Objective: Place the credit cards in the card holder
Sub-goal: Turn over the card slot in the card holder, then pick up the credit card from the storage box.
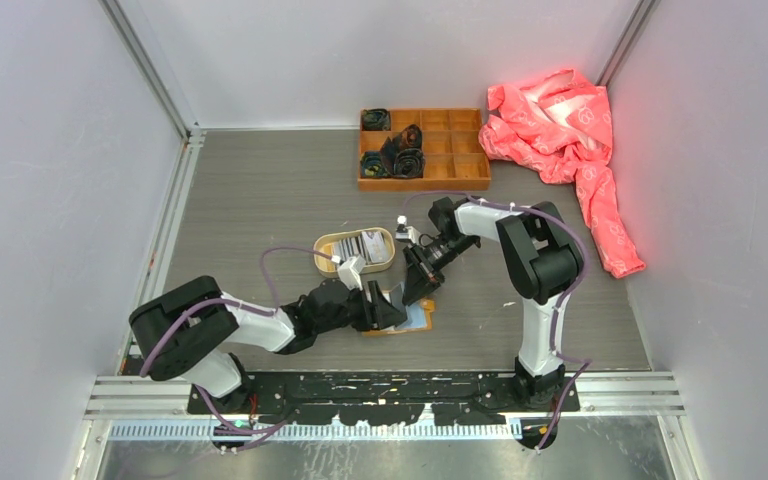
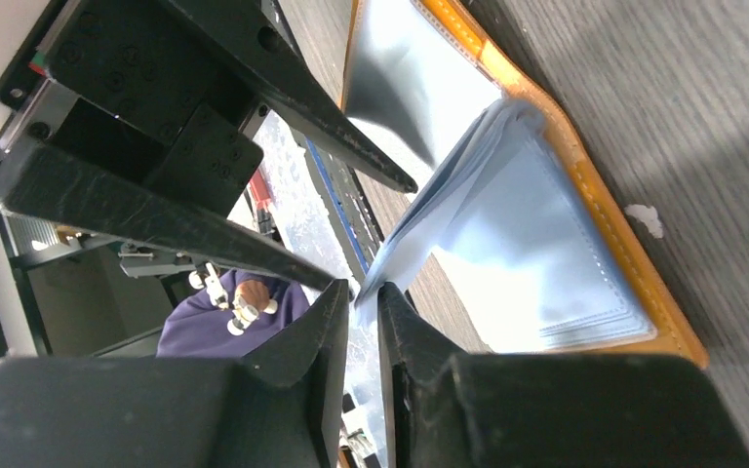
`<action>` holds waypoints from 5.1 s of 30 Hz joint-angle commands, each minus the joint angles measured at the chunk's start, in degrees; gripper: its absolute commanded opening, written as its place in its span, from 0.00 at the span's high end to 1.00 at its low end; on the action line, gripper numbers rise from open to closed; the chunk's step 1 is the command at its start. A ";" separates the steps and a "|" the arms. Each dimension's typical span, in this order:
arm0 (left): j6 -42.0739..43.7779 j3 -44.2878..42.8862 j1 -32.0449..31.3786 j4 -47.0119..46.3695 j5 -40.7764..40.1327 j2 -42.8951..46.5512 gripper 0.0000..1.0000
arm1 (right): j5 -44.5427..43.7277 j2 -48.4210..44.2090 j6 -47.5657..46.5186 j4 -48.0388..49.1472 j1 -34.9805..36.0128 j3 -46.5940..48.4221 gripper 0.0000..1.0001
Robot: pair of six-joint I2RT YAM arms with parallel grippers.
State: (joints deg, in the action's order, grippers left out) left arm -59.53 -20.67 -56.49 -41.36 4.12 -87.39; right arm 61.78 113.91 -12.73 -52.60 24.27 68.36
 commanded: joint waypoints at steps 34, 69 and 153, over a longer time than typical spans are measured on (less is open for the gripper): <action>2.83 -0.88 1.83 0.82 0.60 3.24 0.50 | 4.24 1.54 -2.43 -3.05 0.20 3.00 0.74; 2.95 3.70 4.85 0.78 1.37 7.78 0.55 | -19.88 -17.32 3.95 20.86 6.16 -6.94 0.87; 5.91 7.26 5.20 14.32 1.57 19.63 0.80 | -15.63 -37.51 -5.37 23.87 -3.53 -6.16 0.55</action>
State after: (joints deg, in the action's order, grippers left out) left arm -57.80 -12.60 -51.59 -35.40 10.41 -77.62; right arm 51.86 78.72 -17.17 -32.27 20.56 63.37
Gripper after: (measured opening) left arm 0.173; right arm 0.441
